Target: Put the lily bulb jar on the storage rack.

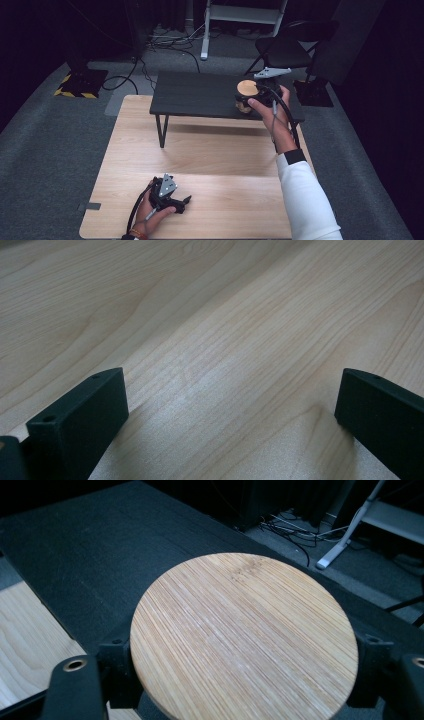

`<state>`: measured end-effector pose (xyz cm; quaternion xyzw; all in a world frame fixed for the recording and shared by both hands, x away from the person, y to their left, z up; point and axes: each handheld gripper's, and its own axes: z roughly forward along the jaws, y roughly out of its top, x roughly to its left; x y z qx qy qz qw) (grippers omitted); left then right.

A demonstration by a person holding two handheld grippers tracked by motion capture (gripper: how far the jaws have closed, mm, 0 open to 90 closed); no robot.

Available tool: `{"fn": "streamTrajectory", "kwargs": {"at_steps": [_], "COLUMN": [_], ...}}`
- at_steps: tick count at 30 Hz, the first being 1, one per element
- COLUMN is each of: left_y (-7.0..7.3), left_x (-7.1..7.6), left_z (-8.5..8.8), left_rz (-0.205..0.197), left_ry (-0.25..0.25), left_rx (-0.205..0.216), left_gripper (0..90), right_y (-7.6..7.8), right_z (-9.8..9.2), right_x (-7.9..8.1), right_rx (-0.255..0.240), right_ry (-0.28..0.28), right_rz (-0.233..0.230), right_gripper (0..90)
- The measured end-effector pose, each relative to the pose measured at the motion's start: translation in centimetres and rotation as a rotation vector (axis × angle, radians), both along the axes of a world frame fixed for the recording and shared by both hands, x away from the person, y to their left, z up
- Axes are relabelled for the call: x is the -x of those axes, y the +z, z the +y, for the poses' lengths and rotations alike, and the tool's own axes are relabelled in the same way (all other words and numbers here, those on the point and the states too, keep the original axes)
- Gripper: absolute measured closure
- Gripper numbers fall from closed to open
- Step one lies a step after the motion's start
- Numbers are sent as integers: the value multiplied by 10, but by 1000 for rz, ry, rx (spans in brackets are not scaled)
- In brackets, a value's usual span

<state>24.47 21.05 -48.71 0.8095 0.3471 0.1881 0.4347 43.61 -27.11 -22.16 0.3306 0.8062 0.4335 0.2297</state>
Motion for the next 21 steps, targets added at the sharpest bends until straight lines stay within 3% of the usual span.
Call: {"fn": "streamTrajectory", "kwargs": {"at_steps": [2,6,9,12,15,21], "left_y": [0,0,0,0,0,0], "left_x": [0,0,0,0,0,0], "left_z": [0,0,0,0,0,0], "left_rz": [0,0,0,0,0,0], "left_ry": [0,0,0,0,0,1], "left_rx": [0,0,0,0,0,-1], "left_gripper": [5,5,5,5,5,6], "right_y": [-4,-10,-7,-1,2,-1], "right_z": [-5,-11,-10,-18,-26,-43], "right_x": [-1,3,14,26,31,57], "right_rx": [-25,-68,-49,-74,-89,-84], "right_ry": [-11,-17,-17,-16,1,12], "right_rz": [12,-12,-67,-107,-119,-162], "right_gripper": [203,89,73,70,69,59]}}
